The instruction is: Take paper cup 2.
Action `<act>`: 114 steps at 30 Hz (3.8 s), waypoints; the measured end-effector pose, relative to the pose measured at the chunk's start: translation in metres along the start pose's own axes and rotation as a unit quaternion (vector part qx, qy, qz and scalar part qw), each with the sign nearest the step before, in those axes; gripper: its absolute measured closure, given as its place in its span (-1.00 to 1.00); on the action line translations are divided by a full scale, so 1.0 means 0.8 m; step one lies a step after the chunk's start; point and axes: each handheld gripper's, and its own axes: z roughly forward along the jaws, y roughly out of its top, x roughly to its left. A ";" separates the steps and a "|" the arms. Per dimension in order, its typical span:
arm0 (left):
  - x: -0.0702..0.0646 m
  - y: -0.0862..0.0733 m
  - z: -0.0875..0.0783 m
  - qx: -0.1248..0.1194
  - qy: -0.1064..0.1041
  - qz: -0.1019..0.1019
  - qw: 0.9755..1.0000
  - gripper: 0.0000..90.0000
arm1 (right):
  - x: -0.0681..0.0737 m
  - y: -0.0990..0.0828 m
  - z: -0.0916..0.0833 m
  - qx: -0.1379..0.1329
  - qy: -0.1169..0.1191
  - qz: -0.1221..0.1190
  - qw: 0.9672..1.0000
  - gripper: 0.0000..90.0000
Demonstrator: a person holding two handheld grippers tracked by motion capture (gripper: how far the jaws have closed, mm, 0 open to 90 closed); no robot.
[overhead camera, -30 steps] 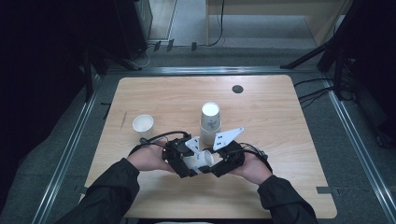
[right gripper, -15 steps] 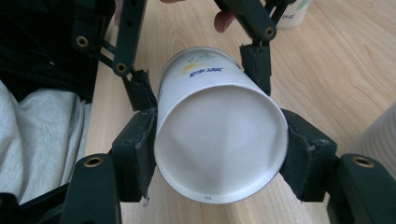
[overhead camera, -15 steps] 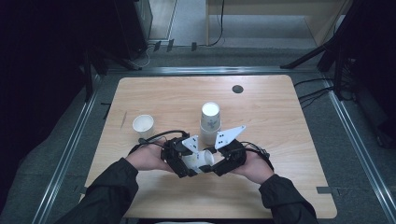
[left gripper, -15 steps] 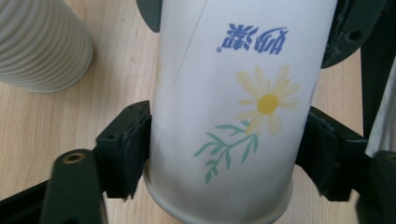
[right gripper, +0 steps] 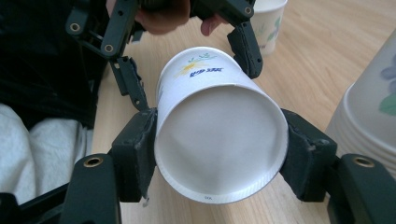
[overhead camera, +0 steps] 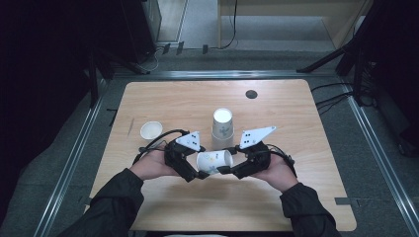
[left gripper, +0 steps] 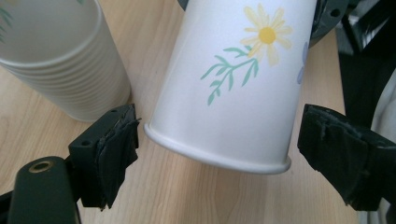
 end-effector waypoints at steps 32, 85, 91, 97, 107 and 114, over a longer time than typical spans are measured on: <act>-0.010 -0.005 -0.015 -0.108 -0.013 -0.004 0.994 -0.49 | 0.001 0.010 -0.012 -0.065 0.051 0.018 0.996 -0.38; -0.011 0.007 0.018 0.108 -0.018 0.050 0.993 -0.63 | 0.015 -0.009 0.046 0.090 0.019 -0.068 0.993 -0.24; -0.006 0.008 0.003 0.061 -0.004 0.037 0.997 -0.72 | 0.011 -0.005 0.033 0.065 0.013 -0.060 0.996 -0.24; -0.001 0.003 -0.006 0.025 0.001 0.016 1.000 -0.72 | 0.008 -0.002 0.017 0.035 0.011 -0.042 0.998 -0.24; 0.002 -0.003 -0.012 -0.046 -0.031 -0.035 0.998 -0.70 | 0.005 0.003 -0.005 -0.013 0.014 -0.031 0.999 -0.24; 0.000 -0.002 -0.014 -0.083 -0.044 -0.058 0.994 -0.68 | 0.007 0.003 -0.006 -0.019 0.025 -0.028 0.999 -0.25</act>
